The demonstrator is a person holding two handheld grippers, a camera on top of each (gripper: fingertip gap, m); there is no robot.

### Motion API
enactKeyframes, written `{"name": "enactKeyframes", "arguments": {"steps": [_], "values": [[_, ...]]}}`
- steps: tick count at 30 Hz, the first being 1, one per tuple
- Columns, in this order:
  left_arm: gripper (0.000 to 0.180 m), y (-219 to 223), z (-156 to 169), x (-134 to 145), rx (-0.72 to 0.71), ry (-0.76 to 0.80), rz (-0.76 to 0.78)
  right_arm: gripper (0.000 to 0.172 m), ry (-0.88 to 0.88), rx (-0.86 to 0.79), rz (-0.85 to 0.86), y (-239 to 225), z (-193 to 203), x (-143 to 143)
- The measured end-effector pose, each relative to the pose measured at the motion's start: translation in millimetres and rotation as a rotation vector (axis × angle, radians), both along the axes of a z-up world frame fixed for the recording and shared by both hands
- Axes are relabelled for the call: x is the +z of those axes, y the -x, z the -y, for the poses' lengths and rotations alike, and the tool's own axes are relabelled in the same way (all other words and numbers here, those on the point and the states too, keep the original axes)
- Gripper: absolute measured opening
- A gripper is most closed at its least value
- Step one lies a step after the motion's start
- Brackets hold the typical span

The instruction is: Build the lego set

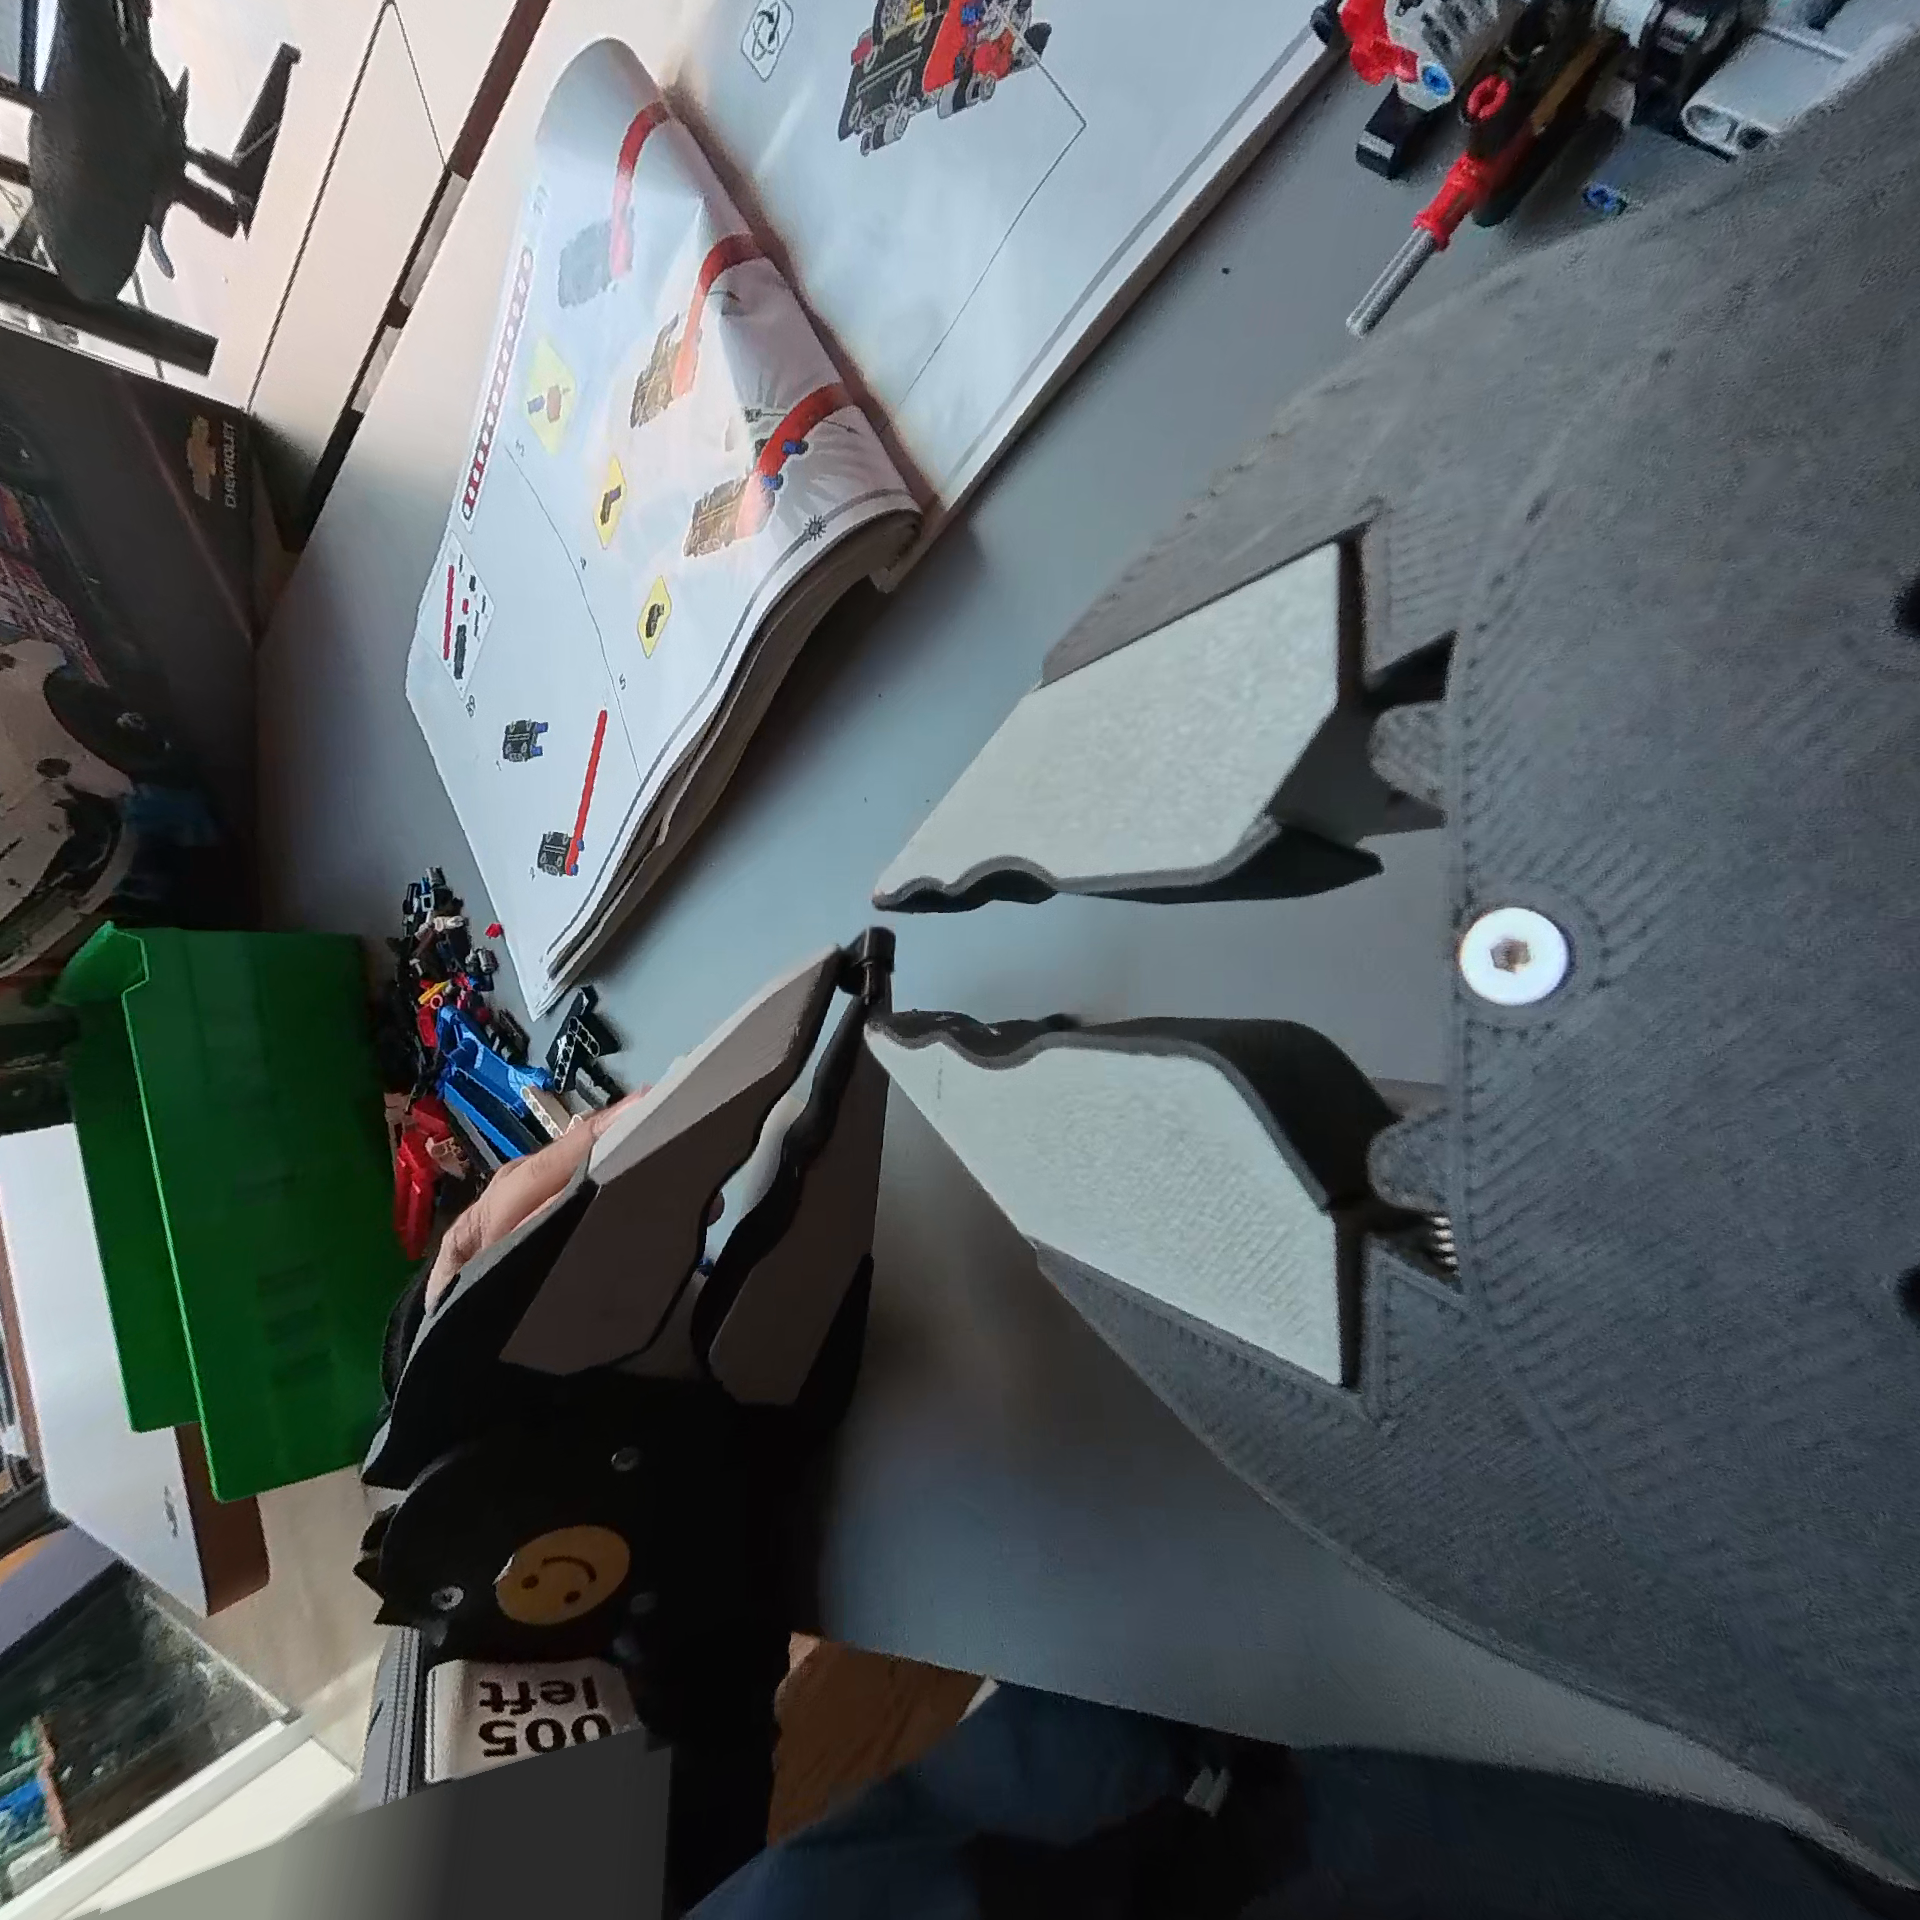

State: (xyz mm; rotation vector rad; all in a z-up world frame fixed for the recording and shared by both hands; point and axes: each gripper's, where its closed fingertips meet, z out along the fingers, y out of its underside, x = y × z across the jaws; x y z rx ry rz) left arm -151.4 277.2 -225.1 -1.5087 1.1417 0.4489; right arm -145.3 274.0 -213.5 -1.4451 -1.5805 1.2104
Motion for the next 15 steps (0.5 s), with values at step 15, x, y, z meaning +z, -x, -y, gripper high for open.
{"name": "enactKeyframes", "arguments": {"steps": [15], "values": [[0.004, -16, 10, -7, -0.037, -0.054, -0.182, 0.012, -0.072, 0.043, 0.129, -13, 1, -11]]}}
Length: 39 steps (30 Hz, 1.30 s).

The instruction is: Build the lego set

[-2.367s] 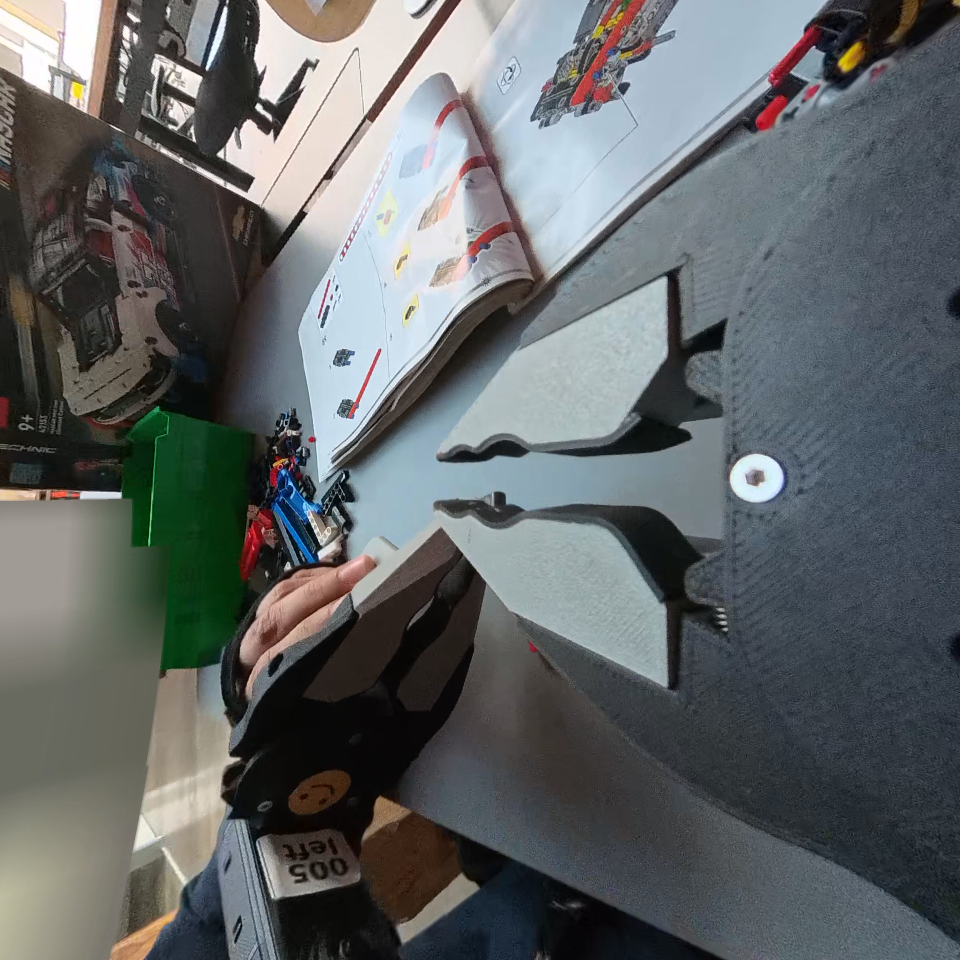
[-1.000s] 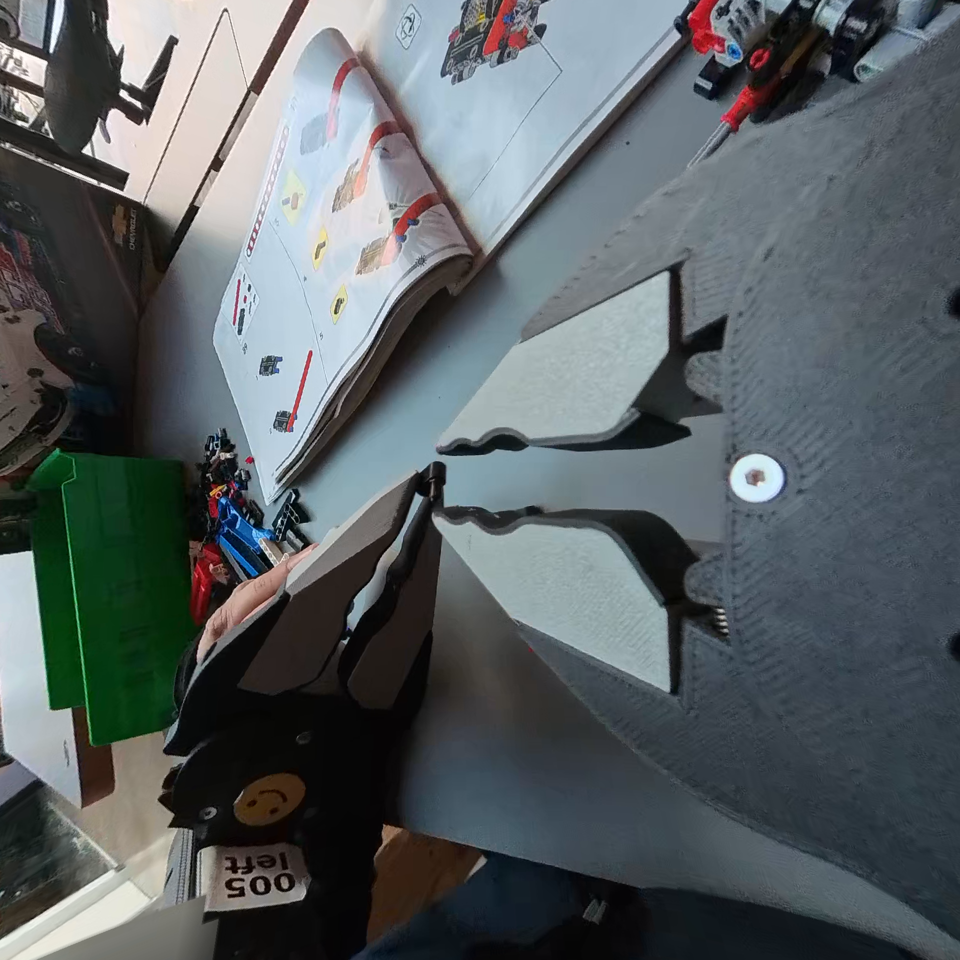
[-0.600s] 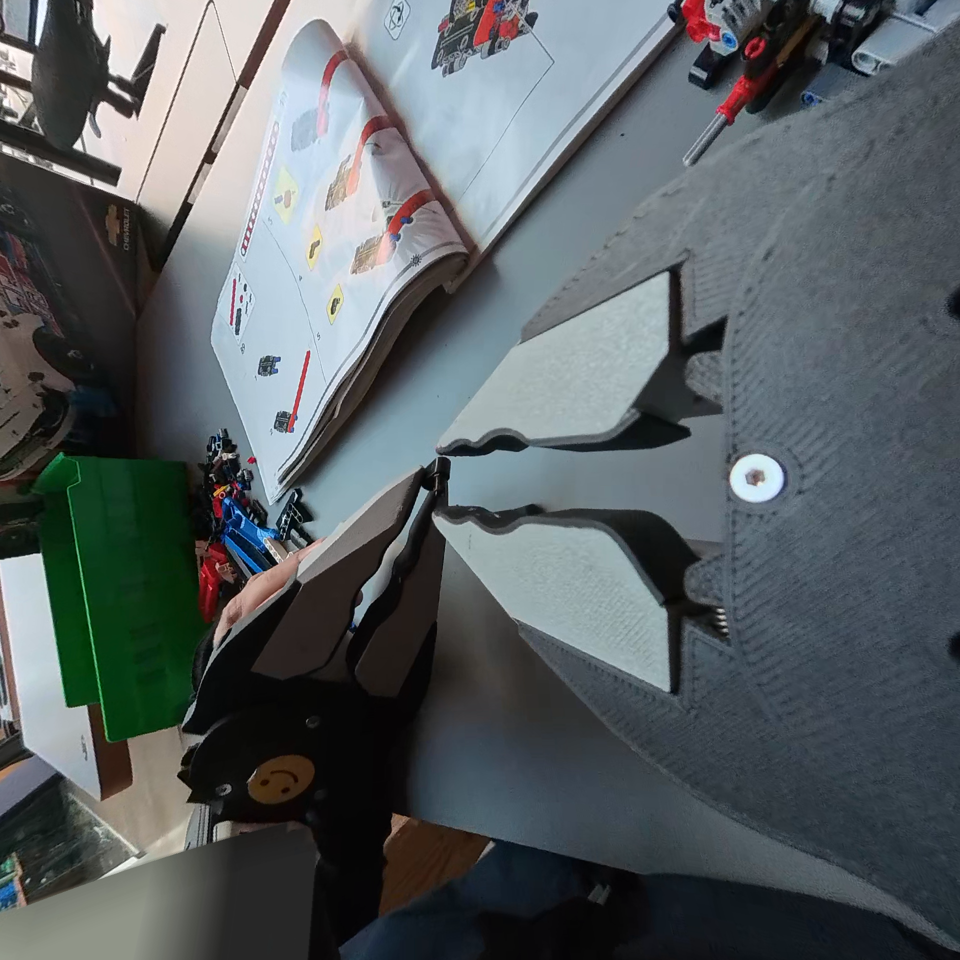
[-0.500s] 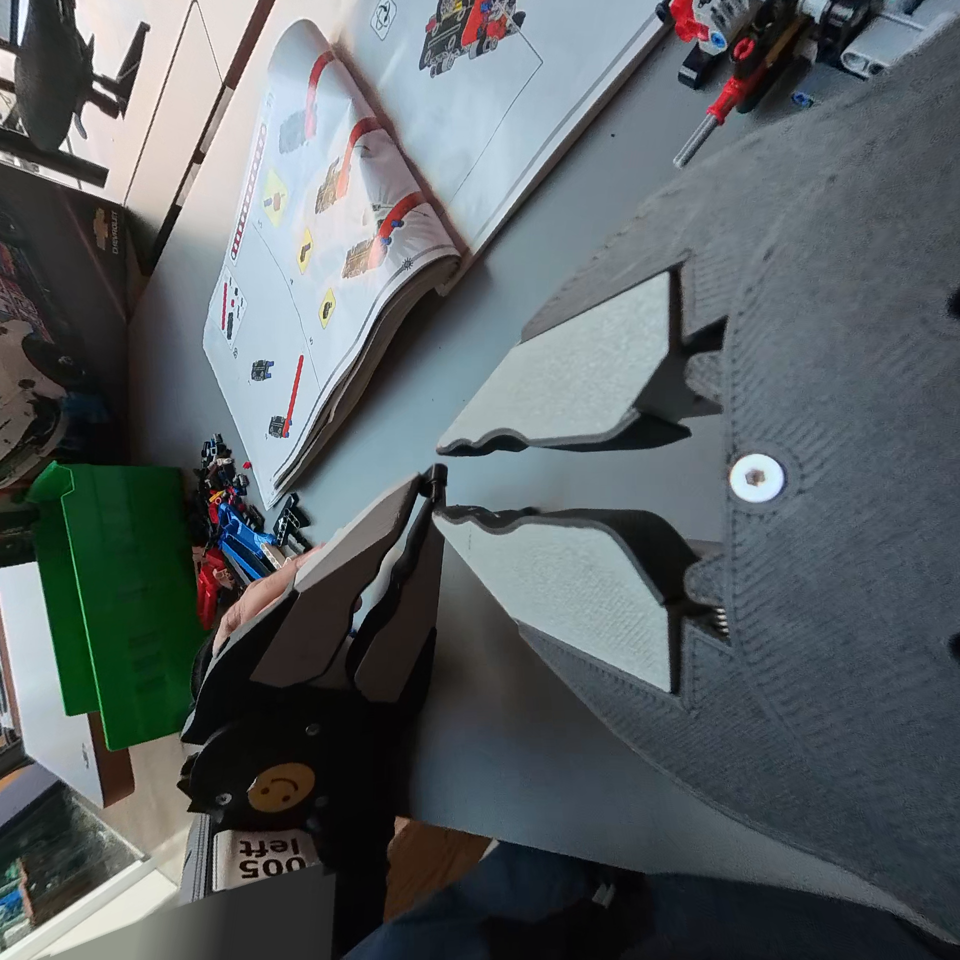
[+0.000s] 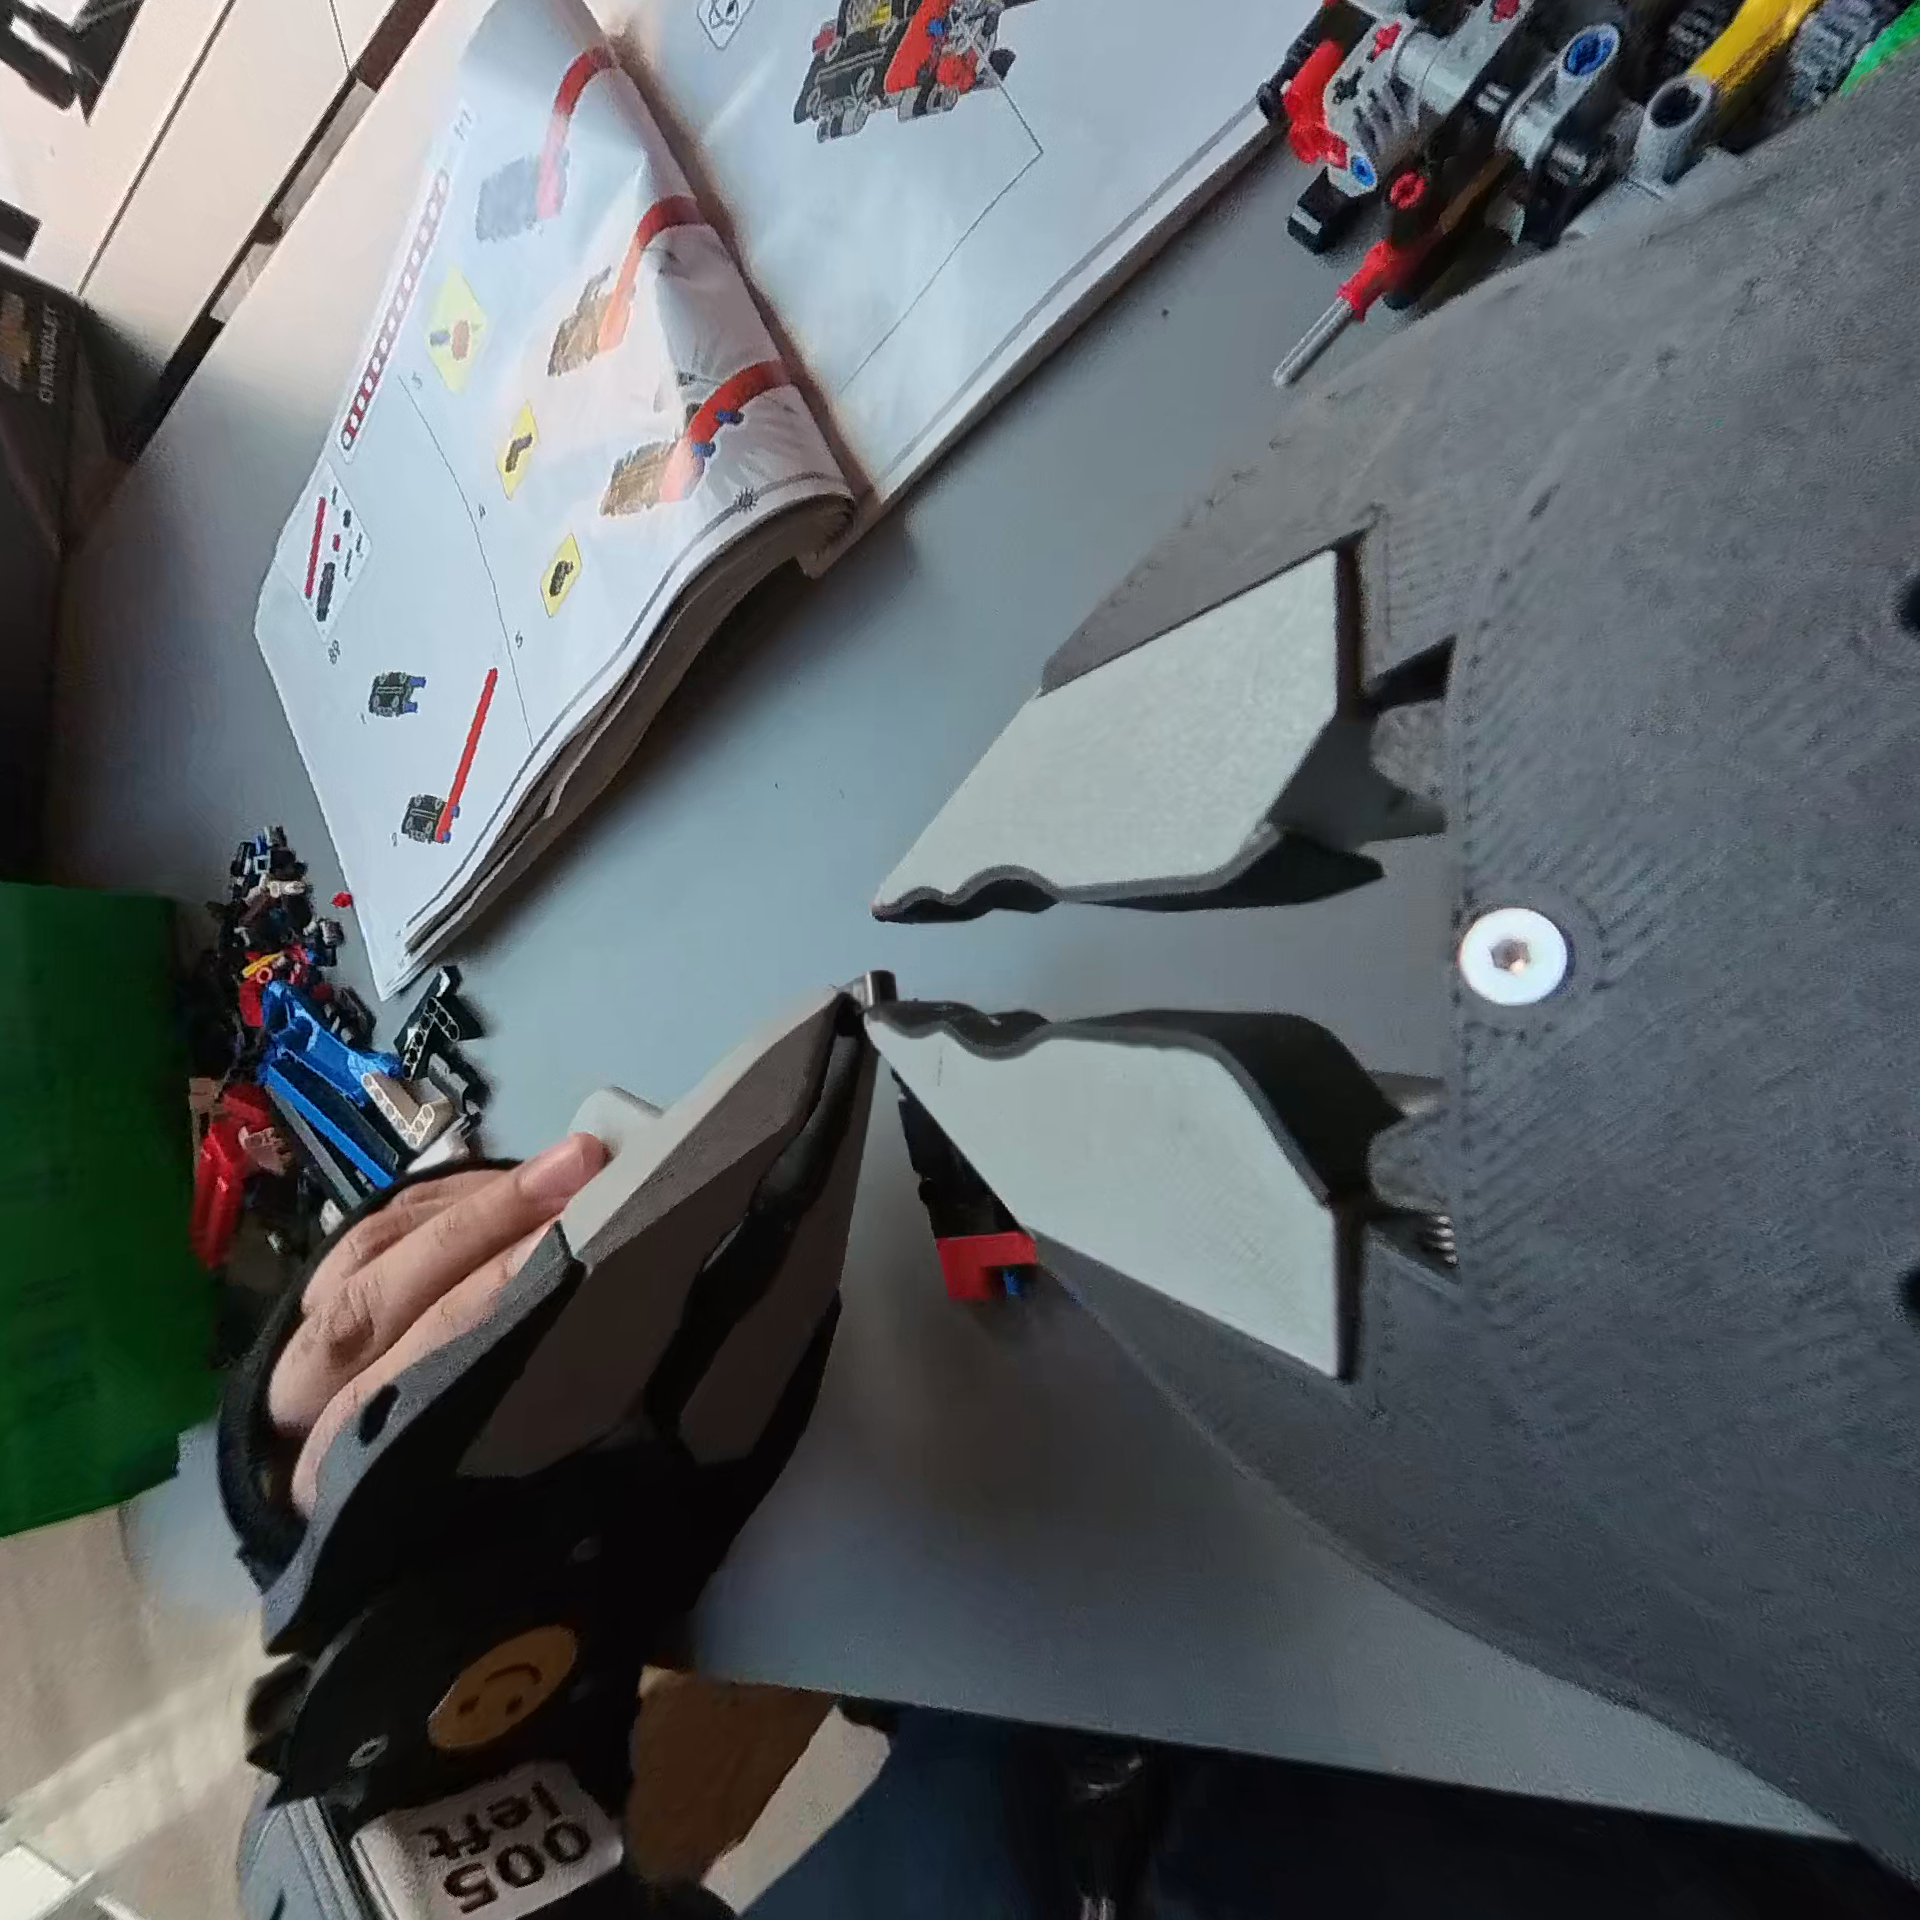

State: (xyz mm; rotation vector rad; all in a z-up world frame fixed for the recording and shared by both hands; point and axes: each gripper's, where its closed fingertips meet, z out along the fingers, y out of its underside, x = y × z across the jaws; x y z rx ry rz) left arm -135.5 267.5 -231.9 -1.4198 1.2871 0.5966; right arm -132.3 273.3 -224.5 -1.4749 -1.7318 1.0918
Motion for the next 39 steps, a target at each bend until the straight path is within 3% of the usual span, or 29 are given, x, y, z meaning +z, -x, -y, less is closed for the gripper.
{"name": "enactKeyframes", "arguments": {"steps": [7, 11, 14, 22, 26, 35, 39], "values": [[0.004, -21, 6, -11, -0.025, -0.013, -0.145, 0.016, -0.106, 0.033, 0.103, -13, 9, -14], [0.005, -27, 9, -9, -0.05, -0.019, -0.143, 0.003, -0.104, 0.037, 0.143, -25, 13, -11], [0.005, -30, 13, -9, -0.072, -0.014, -0.14, 0.008, -0.115, 0.039, 0.157, -32, 15, -11], [0.004, -37, 23, -39, -0.122, 0.152, -0.215, 0.015, -0.054, 0.079, 0.282, -40, 25, -40], [0.005, -37, 24, -41, -0.127, 0.19, -0.215, 0.015, -0.08, 0.106, 0.351, -42, 30, -55], [0.012, -37, 27, -42, -0.176, 0.298, -0.226, 0.015, -0.078, 0.104, 0.359, -44, 27, -50], [0.024, -37, 26, -41, -0.181, 0.359, -0.198, 0.016, -0.021, 0.135, 0.329, -41, 34, -46]]}}
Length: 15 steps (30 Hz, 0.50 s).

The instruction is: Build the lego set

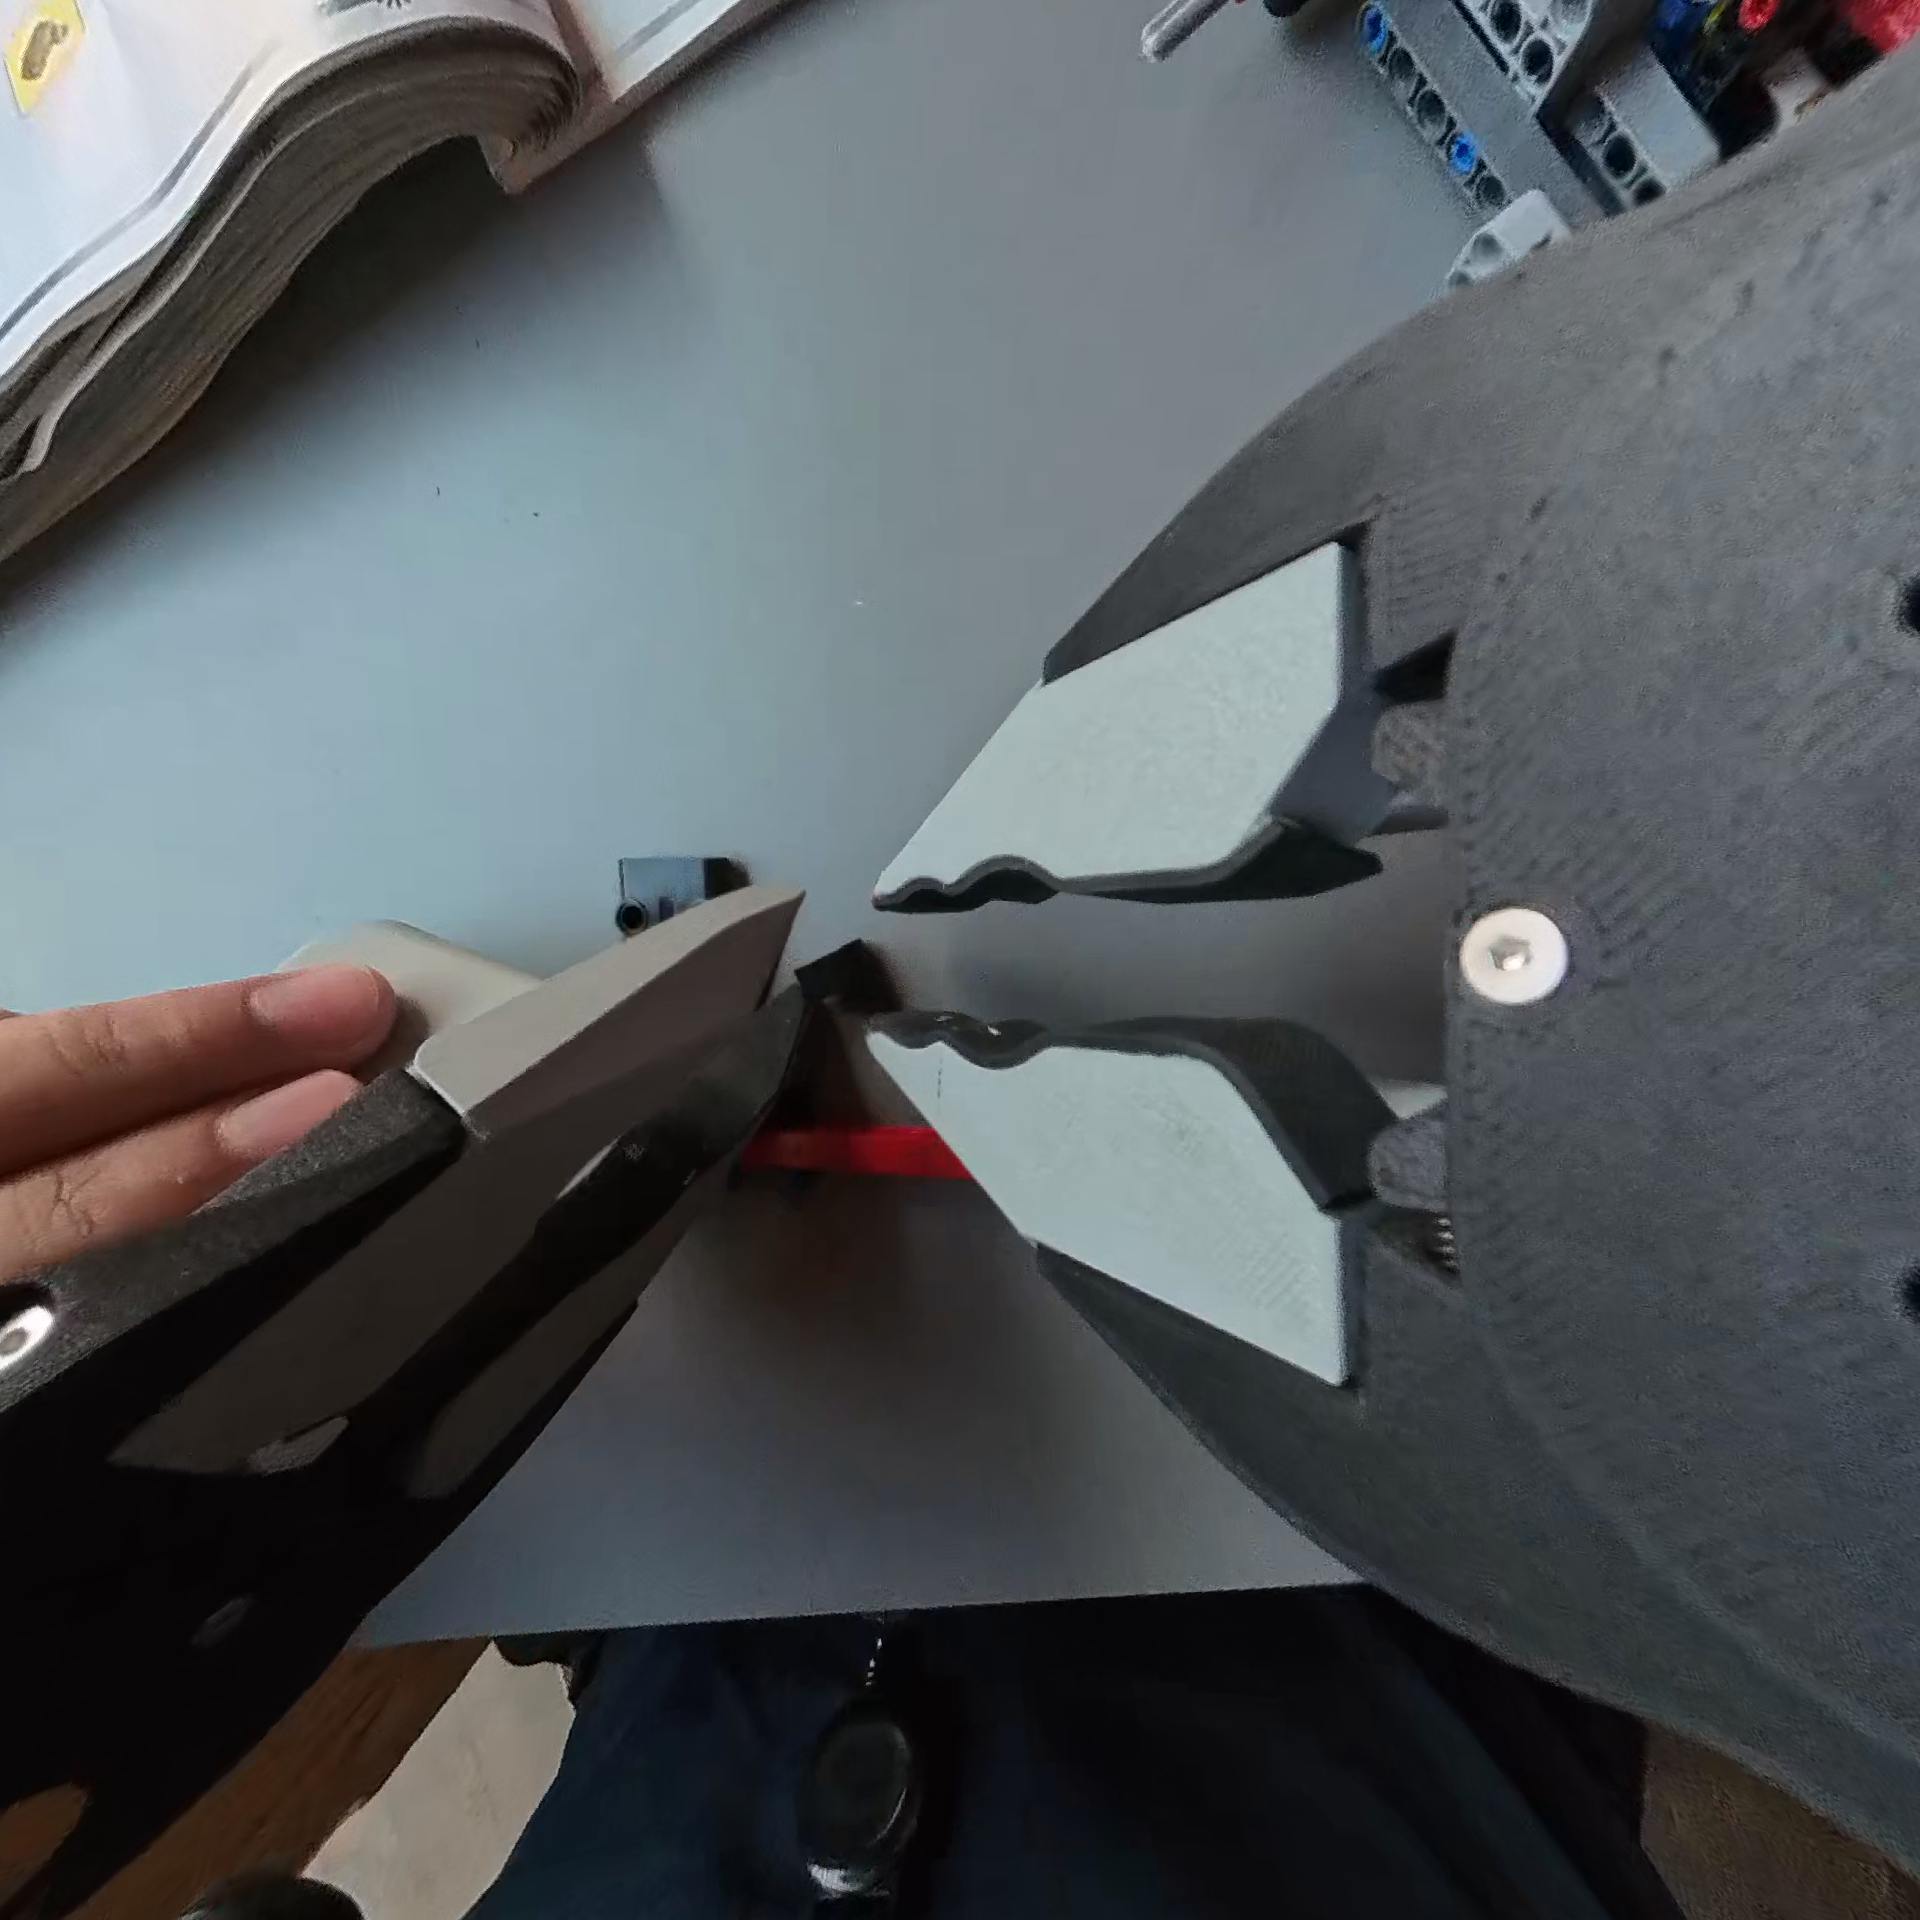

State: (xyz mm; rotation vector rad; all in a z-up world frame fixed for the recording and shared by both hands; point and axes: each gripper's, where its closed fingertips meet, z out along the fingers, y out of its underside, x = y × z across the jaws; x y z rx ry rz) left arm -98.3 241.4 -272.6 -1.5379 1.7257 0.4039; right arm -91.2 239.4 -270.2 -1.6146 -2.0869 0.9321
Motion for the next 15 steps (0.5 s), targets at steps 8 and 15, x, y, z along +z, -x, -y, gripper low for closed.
{"name": "enactKeyframes", "arguments": {"steps": [8, 15], "values": [[0.037, 12, 10, 24, 0.03, 0.098, 0.092, 0.018, -0.059, 0.065, -0.021, 8, 0, -1], [0.043, 5, 34, 19, 0.128, 0.391, 0.33, 0.013, -0.082, 0.168, 0.046, 13, 4, -10]]}}
